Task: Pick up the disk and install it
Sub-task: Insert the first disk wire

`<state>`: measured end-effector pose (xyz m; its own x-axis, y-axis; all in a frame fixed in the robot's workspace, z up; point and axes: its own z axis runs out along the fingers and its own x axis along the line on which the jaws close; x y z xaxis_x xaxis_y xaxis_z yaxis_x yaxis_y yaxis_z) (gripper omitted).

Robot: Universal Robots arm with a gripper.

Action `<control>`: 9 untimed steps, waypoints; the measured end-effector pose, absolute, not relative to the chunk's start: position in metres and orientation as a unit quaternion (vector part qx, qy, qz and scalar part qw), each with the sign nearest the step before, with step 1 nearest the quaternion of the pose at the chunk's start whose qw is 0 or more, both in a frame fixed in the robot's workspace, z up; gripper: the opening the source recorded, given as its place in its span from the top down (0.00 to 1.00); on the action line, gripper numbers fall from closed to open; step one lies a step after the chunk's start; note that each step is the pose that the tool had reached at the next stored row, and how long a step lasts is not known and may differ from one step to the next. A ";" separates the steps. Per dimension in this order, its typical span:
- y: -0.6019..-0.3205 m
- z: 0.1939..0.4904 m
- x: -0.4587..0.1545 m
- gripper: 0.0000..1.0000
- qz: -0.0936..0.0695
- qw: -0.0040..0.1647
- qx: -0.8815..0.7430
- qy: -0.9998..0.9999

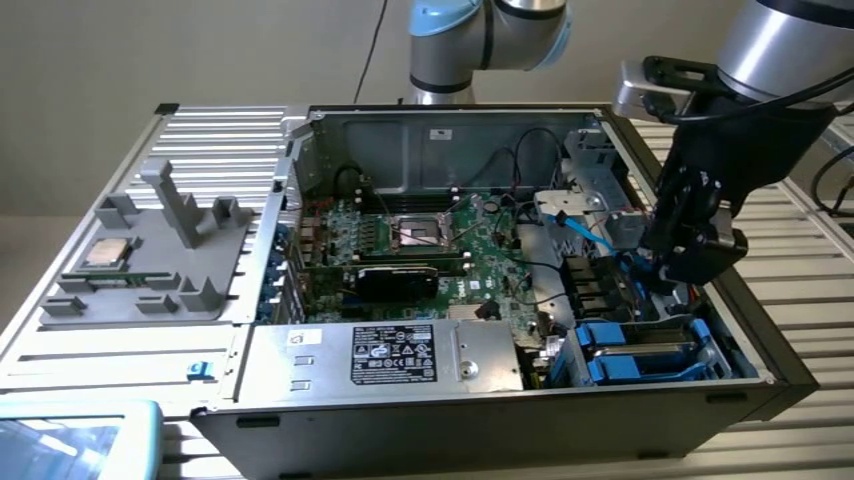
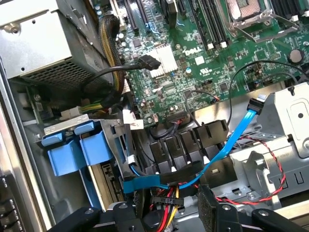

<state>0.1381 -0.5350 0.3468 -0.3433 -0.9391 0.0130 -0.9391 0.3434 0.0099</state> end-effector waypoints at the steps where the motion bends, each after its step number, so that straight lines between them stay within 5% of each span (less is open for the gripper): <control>1: -0.535 0.347 0.138 0.42 -0.003 0.006 0.572 -0.820; 9: -0.535 0.345 0.137 0.42 -0.006 0.003 0.529 -0.849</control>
<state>0.1372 -0.5351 0.3450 -0.4412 -0.8974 -0.0003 -0.8973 0.4411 0.0136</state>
